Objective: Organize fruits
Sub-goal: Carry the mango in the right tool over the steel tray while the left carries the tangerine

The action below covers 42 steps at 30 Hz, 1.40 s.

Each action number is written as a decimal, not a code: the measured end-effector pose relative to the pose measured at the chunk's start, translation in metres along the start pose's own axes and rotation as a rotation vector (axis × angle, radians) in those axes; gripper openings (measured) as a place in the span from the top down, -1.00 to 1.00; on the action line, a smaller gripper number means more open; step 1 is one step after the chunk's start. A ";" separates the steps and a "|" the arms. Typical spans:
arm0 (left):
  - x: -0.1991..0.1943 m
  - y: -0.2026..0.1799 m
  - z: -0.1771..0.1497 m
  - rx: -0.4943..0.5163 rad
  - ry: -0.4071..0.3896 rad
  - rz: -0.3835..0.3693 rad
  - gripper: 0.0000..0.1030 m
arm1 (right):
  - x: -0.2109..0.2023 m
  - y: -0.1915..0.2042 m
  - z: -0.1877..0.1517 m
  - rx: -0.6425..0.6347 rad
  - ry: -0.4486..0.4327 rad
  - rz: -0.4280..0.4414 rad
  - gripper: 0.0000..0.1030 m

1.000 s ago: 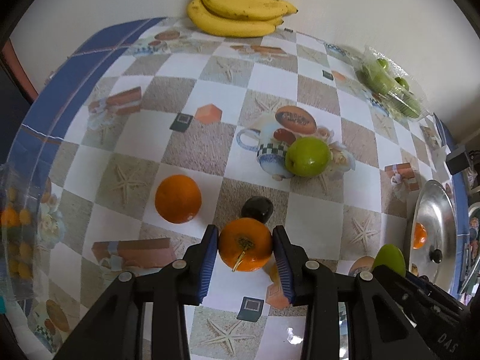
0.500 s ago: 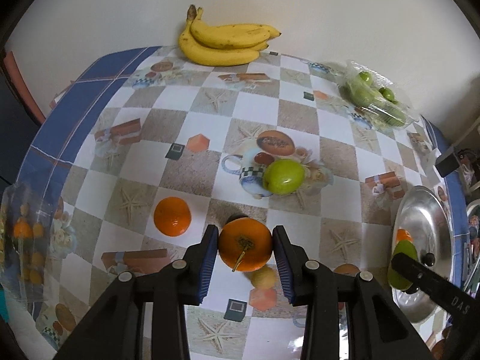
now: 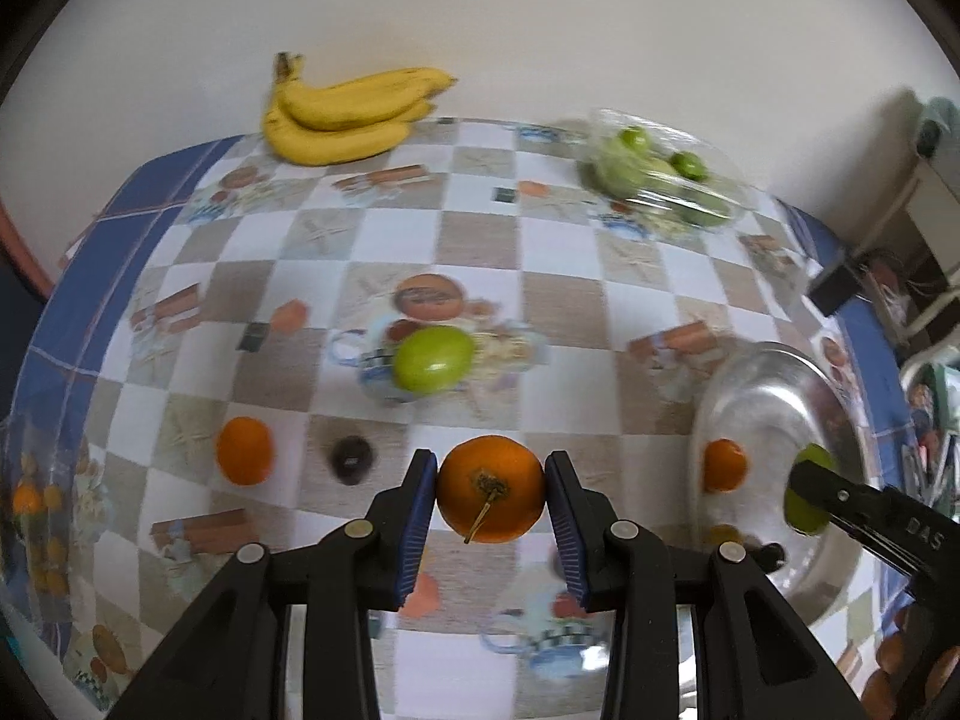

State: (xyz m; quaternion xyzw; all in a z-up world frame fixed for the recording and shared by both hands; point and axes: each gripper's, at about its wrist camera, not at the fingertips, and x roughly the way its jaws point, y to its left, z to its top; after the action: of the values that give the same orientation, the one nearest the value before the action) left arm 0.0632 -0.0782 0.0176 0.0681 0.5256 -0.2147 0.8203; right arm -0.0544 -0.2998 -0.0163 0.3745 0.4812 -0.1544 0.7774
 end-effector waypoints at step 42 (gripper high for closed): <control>0.058 -0.161 -0.032 0.326 0.067 -0.184 0.23 | 0.003 -0.063 0.027 0.068 -0.081 -0.038 0.23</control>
State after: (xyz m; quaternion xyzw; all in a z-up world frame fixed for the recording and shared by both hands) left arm -0.0107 -0.2284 -0.0297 0.1588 0.5152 -0.3687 0.7573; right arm -0.0741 -0.3617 -0.0394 0.3847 0.4508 -0.2005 0.7801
